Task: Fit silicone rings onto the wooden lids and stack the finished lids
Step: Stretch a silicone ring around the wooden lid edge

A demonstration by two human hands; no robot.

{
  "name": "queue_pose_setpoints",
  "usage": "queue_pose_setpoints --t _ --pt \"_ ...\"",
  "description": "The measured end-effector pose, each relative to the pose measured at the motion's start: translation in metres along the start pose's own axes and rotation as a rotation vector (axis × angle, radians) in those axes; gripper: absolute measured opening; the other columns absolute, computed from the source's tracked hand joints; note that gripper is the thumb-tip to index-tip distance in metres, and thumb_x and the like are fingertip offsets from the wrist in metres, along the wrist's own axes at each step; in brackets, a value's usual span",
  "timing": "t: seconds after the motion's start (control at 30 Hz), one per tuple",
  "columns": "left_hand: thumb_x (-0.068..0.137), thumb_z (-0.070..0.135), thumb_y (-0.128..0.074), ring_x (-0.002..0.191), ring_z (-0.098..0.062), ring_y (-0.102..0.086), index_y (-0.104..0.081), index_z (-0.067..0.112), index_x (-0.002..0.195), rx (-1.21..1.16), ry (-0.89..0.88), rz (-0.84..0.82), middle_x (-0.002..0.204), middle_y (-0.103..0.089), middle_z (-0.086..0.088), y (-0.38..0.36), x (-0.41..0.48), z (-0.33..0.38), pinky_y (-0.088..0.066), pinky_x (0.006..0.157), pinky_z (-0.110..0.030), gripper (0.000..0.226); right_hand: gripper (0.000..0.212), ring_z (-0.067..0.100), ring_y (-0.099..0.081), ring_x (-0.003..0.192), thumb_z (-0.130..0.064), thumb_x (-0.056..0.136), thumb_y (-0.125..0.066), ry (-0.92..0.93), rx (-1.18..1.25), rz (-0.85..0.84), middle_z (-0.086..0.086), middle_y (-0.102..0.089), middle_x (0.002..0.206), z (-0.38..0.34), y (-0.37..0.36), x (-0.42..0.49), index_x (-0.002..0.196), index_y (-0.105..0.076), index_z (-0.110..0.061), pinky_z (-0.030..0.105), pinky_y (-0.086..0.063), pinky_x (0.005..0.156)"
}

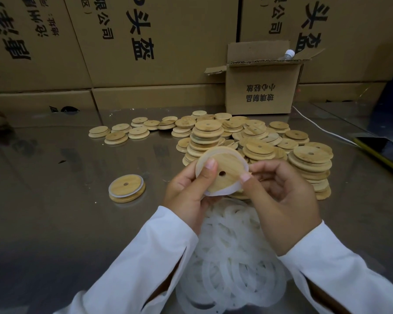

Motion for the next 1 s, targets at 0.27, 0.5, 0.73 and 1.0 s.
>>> queue_pose_setpoints --t 0.27,0.5,0.73,1.0 --pt "0.063 0.011 -0.065 0.099 -0.03 -0.065 -0.064 0.004 0.108 0.252 -0.015 -0.032 0.104 -0.069 -0.017 0.0 0.001 -0.003 -0.051 0.086 -0.037 0.046 0.012 0.007 -0.059 0.062 -0.015 0.074 -0.065 0.038 0.001 0.088 -0.003 -0.066 0.065 -0.003 0.01 0.004 0.065 -0.064 -0.024 0.011 -0.046 0.056" --pt "0.073 0.022 -0.071 0.093 -0.032 -0.066 -0.067 0.001 0.103 0.337 -0.014 -0.051 0.097 -0.07 -0.02 -0.003 -0.004 -0.003 -0.052 0.084 -0.037 0.037 0.013 0.004 -0.054 0.077 -0.012 0.076 -0.064 0.18 -0.185 0.034 -0.001 -0.06 0.081 -0.008 0.007 0.003 0.069 -0.061 -0.023 0.011 -0.04 0.07" --pt "0.068 0.024 -0.065 0.078 -0.021 -0.068 -0.068 0.008 0.093 0.411 -0.05 -0.032 0.084 -0.073 -0.013 -0.004 -0.002 -0.003 -0.055 0.075 -0.033 0.03 0.021 -0.001 -0.054 0.068 -0.011 0.077 -0.064 0.063 -0.135 -0.001 -0.001 -0.061 0.081 -0.001 0.009 0.015 0.064 -0.059 -0.026 0.01 -0.041 0.061" --pt "0.066 0.021 -0.066 0.071 -0.021 -0.066 -0.067 0.007 0.089 0.366 -0.035 -0.027 0.074 -0.071 -0.009 -0.002 -0.001 -0.003 -0.054 0.068 -0.033 0.027 0.014 -0.001 -0.052 0.063 -0.019 0.076 -0.066 0.019 -0.203 -0.053 -0.002 -0.063 0.075 -0.006 0.013 0.019 0.065 -0.062 -0.026 0.006 -0.039 0.06"
Point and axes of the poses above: each hand's wrist, its own x-axis towards the middle knuckle, its own y-axis out of the back of the hand, z = x × y, the point moved 5 cm from there along x, towards the middle knuckle
